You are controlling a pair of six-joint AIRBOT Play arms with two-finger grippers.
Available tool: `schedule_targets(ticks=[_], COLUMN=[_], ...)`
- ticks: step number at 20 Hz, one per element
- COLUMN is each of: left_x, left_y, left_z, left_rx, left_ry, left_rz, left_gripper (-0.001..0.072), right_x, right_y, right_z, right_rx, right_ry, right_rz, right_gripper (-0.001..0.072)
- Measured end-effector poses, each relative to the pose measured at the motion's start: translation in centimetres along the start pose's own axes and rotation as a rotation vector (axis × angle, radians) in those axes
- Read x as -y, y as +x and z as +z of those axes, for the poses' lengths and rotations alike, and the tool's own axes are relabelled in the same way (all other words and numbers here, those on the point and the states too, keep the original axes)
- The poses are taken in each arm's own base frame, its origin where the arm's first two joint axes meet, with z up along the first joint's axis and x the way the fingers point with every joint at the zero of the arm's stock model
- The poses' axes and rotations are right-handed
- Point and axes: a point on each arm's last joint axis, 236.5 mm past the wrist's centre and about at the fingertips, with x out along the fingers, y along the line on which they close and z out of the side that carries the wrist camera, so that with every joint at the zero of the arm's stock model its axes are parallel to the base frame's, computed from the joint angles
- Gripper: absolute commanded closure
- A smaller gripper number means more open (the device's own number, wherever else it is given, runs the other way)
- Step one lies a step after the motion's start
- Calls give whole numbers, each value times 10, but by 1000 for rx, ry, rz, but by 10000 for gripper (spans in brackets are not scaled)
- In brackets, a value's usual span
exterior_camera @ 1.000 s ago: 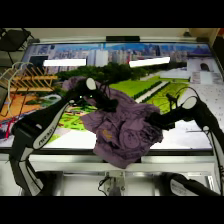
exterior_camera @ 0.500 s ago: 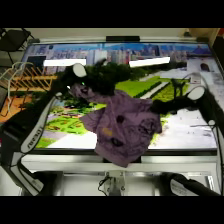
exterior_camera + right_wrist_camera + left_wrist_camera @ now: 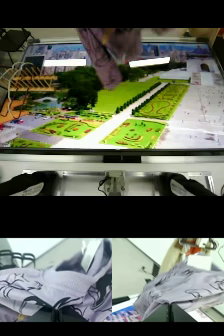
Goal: Fold the shirts.
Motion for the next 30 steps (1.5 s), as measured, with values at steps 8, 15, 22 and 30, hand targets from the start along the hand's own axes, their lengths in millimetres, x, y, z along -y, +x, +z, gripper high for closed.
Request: schedule_targets(ticks=[8, 15, 22, 30], left_x=[-59, -49, -98, -63], left_y=[-84, -193, -192, -110], left_z=[-302, -513, -456, -447], left_rx=[-840, -1290, -1256, -1186], left_ry=[-167, -337, -305, -441], left_rz=[304, 454, 576, 391], left_gripper=[641, 243, 47, 98], right_x=[-61, -101, -101, 29], right_y=[-42, -129, -87, -44], right_z=[-282, -513, -430, -380], right_rx=[-902, -1414, -1225, -1094], right_ry=[177, 333, 263, 248], right_rz=[129, 74, 105, -229], right_gripper=[646, 132, 130, 129])
